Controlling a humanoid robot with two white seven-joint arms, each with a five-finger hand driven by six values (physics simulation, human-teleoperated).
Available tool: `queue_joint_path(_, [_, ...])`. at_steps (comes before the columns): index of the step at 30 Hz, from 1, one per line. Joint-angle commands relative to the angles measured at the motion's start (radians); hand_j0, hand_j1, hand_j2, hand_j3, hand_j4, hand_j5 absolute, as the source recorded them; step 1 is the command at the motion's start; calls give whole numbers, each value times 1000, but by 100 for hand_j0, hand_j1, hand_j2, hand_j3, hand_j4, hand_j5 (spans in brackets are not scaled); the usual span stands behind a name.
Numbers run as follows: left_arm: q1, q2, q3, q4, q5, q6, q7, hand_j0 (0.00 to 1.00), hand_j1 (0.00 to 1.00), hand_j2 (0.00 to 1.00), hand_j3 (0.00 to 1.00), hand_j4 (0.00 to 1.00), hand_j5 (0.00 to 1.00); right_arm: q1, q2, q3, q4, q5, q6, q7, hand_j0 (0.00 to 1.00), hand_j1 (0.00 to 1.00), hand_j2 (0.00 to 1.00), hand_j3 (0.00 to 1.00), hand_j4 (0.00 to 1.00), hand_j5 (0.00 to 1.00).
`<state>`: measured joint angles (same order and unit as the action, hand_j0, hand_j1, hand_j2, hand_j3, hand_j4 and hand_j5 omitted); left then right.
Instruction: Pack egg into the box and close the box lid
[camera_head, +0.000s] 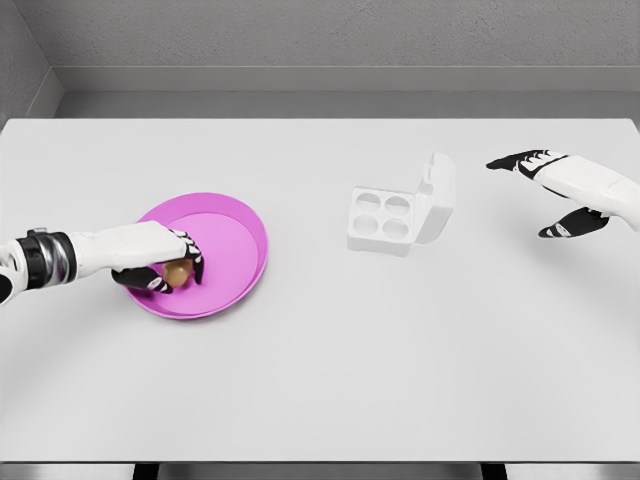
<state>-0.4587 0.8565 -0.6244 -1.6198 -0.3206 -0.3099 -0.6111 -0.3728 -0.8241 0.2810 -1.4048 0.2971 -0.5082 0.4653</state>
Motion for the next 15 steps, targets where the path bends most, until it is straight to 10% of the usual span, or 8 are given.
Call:
queue_joint_path(1, [0,1,8,-3,5,2,0,39,39,39,39,39,39,0,-1,0,0,-6,2,0,100,100,100,100,100,100])
queue_joint_path(15, [-8,-30,57,-37,8,2,0,33,33,33,33,33,33,0,29,0,9,-6,8,0,100,100,100,100,100,100])
